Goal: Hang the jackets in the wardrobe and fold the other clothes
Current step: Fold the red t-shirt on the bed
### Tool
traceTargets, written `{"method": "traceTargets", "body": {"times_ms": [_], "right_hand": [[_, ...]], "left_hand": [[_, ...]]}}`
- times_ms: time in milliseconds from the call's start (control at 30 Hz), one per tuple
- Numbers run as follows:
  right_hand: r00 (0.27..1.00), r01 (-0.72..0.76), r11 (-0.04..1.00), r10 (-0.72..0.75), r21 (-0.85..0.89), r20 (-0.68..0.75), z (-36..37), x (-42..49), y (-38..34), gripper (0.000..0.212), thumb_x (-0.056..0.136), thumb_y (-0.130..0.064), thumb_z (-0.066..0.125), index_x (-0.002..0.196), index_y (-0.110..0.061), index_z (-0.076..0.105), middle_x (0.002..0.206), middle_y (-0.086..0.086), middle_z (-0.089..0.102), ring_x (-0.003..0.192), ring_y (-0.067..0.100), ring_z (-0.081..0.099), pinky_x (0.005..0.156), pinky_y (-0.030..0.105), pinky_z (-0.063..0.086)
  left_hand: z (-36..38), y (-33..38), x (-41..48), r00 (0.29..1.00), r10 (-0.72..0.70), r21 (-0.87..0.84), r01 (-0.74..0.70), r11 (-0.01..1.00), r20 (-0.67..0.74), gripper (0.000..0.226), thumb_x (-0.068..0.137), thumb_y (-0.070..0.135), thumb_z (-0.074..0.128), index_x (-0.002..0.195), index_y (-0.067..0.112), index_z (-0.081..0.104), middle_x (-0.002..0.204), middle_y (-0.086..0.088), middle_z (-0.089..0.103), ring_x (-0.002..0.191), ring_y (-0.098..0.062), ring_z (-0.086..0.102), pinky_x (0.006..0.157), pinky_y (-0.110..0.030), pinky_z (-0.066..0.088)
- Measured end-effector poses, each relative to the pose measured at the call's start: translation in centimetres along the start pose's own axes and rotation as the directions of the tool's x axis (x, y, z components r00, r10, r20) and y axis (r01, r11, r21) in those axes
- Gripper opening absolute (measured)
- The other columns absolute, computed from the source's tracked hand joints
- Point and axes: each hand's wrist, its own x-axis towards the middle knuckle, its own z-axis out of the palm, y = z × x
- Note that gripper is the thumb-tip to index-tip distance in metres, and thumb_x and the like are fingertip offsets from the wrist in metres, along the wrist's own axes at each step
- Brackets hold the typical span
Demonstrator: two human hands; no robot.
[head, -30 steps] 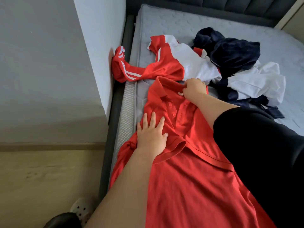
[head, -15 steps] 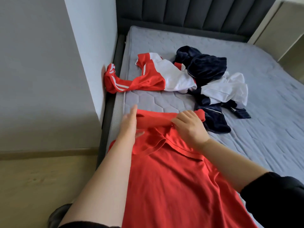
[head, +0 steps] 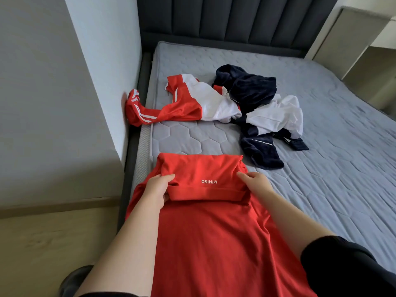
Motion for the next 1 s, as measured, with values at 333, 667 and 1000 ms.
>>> {"method": "traceTargets", "body": {"times_ms": [333, 667, 1000], "right_hand": [[0.979, -0.203, 0.914, 0.185, 0.351, 0.083, -1.1, 1.8, 2.3, 0.015, 0.086, -0.011, 0.061, 0.072, -0.009, 0.057, 0.057, 0.008, 0.054, 0.050, 0.019, 0.051, 0.049, 0.024, 0.040], [1.000, -0.018, 0.957, 0.022, 0.289, -0.010, -0.4, 3.3, -0.4, 0.025, 0.084, -0.039, 0.066, 0.065, -0.022, 0.064, 0.067, -0.002, 0.063, 0.067, 0.017, 0.057, 0.068, 0.032, 0.049], [0.942, -0.335, 0.674, 0.222, 0.658, 0.251, 0.9, 4.6, -0.7, 0.029, 0.092, -0.039, 0.055, 0.082, -0.013, 0.062, 0.069, 0.004, 0.068, 0.074, 0.018, 0.059, 0.085, 0.037, 0.050]], "left_hand": [[-3.1, -0.2, -0.2, 0.977, -0.077, 0.210, 0.035, 0.977, 0.197, 0.010, 0.090, 0.006, 0.058, 0.089, 0.015, 0.062, 0.069, -0.001, 0.070, 0.059, -0.012, 0.064, 0.048, -0.022, 0.053], [0.3, 0.4, 2.4, 0.959, 0.275, 0.259, -0.248, 0.934, -0.073, 0.022, 0.086, 0.028, 0.066, 0.095, 0.008, 0.069, 0.084, -0.006, 0.067, 0.085, -0.023, 0.062, 0.081, -0.035, 0.049], [-0.3, 0.8, 4.2, 0.941, 0.200, 0.216, -0.143, 0.966, -0.272, 0.040, 0.095, 0.042, 0.049, 0.111, 0.009, 0.065, 0.080, -0.001, 0.058, 0.077, -0.021, 0.054, 0.074, -0.030, 0.043]]}}
